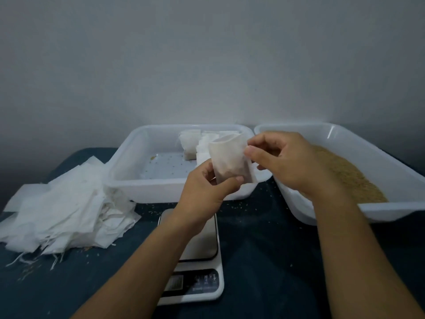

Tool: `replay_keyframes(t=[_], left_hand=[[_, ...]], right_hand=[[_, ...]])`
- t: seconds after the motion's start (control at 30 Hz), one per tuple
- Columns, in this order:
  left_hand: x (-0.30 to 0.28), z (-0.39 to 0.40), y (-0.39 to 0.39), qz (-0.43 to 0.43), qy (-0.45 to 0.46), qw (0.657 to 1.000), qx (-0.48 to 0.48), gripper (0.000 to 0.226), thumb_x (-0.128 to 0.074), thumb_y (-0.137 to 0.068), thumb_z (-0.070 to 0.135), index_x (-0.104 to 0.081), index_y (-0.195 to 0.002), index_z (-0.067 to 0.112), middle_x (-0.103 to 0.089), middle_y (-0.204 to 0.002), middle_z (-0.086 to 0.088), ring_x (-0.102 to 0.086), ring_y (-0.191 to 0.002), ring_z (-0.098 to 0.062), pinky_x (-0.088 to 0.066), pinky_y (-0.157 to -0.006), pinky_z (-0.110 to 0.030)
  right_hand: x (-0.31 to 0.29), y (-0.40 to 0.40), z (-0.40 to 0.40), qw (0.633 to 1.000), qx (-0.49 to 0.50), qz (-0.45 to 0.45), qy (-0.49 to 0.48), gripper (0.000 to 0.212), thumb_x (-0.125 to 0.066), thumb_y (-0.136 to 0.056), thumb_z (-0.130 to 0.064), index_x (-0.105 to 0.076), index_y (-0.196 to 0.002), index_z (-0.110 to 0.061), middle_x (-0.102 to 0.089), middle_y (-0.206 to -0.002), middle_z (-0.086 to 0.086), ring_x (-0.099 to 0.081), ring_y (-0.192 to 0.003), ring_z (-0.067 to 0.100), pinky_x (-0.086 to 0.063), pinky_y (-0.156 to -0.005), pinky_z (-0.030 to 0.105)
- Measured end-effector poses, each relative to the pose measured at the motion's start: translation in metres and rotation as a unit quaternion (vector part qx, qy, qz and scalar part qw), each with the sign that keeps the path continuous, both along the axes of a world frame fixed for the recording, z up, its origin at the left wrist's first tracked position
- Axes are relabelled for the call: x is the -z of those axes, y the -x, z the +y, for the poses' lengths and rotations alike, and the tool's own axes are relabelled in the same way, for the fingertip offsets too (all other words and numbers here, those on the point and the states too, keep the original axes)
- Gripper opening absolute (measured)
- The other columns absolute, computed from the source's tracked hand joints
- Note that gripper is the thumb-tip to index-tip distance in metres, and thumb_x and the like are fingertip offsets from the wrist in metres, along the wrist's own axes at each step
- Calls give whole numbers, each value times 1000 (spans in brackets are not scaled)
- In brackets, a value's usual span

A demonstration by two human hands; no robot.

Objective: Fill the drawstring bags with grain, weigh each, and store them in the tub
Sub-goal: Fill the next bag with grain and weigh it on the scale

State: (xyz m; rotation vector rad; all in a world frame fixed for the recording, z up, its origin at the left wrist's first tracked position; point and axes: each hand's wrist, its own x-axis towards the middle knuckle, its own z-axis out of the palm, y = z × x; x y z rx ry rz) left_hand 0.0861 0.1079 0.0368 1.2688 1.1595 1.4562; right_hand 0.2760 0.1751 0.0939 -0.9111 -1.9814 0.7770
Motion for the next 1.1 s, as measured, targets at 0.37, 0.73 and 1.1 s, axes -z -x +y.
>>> replay_keyframes(t=[0.37,0.73,1.1], left_hand=[[31,-39,53,73,-11,997,-15,43,-86,-83,16,-71,-122,27,-79,-111,4,-75,-104,-17,-61,-95,-44],[52,-59,92,135,-35,990,-35,10,-73,-92,36,-76,-102,35,-77,-92,8,-73,-84,-10,-58,-71,-24],[67,-52,118,240,64,965,-87,36,-85,-82,25,-67,-107,44,-74,-84,17,-65,-63,1,-49,-60,-11]], right_hand=[[54,58,-40,999,2,36,7,2,-69,-100,-37,-68,-98,-36,-73,-96,-18,-71,-93,5,-60,-79,26],[92,79,-70,995,12,94,35,7,-70,-100,-22,-68,-96,-27,-76,-89,-15,-73,-81,2,-54,-65,12],[114,86,-62,992,82,-60,73,23,-74,-95,-28,-68,-117,-34,-73,-89,-14,-65,-81,-1,-50,-73,13]])
